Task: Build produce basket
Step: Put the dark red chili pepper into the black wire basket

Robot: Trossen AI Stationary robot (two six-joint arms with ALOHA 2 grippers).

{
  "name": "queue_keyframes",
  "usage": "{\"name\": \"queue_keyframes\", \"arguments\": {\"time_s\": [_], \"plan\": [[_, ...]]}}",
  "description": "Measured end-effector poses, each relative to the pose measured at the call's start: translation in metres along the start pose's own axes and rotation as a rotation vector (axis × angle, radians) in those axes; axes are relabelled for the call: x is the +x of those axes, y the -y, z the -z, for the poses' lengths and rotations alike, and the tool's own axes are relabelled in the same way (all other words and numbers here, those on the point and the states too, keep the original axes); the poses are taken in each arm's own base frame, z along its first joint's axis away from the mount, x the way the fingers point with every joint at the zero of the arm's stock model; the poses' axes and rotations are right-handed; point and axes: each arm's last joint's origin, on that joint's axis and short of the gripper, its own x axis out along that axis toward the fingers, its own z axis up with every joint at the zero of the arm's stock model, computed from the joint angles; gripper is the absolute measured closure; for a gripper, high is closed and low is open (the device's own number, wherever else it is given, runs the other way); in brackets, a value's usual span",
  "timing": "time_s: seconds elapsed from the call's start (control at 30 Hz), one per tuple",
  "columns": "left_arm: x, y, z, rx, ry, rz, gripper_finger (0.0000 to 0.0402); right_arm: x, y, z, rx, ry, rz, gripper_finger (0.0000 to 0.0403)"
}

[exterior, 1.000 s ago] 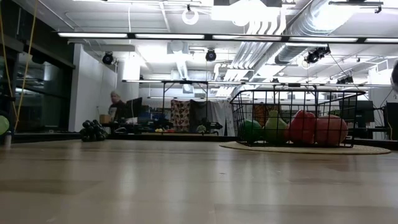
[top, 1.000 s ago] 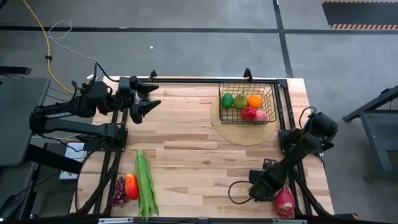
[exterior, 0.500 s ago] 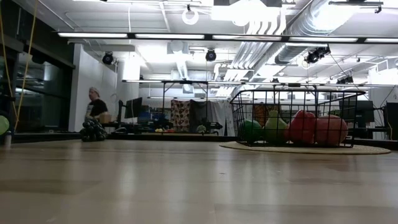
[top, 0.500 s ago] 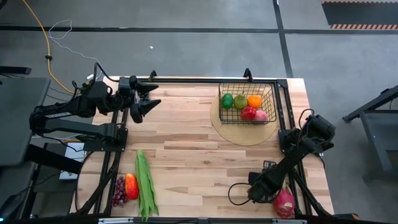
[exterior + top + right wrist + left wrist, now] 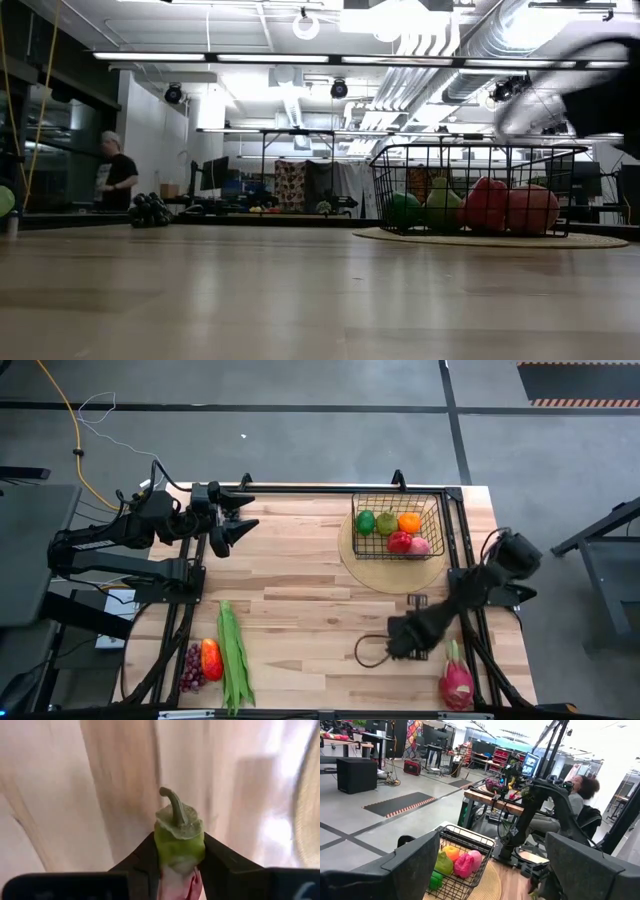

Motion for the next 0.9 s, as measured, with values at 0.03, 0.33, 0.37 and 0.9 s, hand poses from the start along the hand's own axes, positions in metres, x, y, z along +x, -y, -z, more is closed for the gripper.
{"name": "queue_keyframes", "arguments": {"time_s": [0.03, 0.33, 0.37, 0.9], "plan": [[0.0, 0.0, 0.0, 0.0, 0.0, 0.0, 0.0051, -0.005, 0.008, -0.003, -0.009, 0.024, -0.003, 0.0315], [0.0, 0.0, 0.001, 0.001, -0.008, 0.005, 0.0051, -0.051, 0.086, -0.034, 0.241, 0.336, -0.153, 0.0316], [0.0, 0.0, 0.001, 0.002, -0.007, 0.001, 0.0051, -0.056, 0.094, -0.038, 0.289, 0.395, -0.189, 0.0316], [0.0, -0.001, 0.0, 0.038, -0.001, -0.021, 0.0051, -0.13, 0.154, -0.1, 0.521, 1.31, -0.631, 0.0315]]}}
